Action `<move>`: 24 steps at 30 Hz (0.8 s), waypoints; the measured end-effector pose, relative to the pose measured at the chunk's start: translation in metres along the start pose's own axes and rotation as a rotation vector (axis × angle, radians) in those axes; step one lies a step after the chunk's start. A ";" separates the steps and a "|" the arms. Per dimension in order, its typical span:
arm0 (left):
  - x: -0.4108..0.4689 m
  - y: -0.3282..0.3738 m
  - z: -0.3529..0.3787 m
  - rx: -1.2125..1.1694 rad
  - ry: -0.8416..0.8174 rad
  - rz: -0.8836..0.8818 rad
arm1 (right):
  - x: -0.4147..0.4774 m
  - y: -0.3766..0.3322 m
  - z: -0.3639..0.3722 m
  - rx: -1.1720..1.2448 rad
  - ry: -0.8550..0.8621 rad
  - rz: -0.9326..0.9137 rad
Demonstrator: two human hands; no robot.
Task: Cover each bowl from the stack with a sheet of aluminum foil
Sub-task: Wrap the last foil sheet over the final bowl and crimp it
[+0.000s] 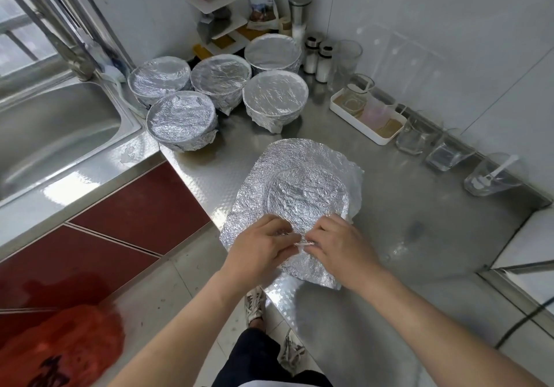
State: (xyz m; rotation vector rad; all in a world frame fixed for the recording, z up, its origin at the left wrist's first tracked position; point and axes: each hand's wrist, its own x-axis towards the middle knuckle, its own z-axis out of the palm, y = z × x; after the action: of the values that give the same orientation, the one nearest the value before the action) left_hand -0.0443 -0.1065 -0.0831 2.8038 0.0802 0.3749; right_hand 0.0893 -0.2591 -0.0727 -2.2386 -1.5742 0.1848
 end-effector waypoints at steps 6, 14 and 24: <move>0.003 -0.002 0.001 0.011 0.032 0.003 | 0.000 -0.001 0.004 -0.108 0.024 -0.128; 0.006 0.007 0.004 -0.019 0.104 -0.030 | 0.004 -0.002 0.009 -0.119 0.070 -0.166; -0.005 0.000 -0.011 -0.033 0.041 -0.103 | -0.009 0.016 -0.006 0.061 0.059 -0.042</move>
State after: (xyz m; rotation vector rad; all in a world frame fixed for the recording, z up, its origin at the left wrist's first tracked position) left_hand -0.0518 -0.1035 -0.0740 2.7461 0.2246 0.4052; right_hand 0.1016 -0.2739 -0.0744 -2.1434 -1.5627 0.1516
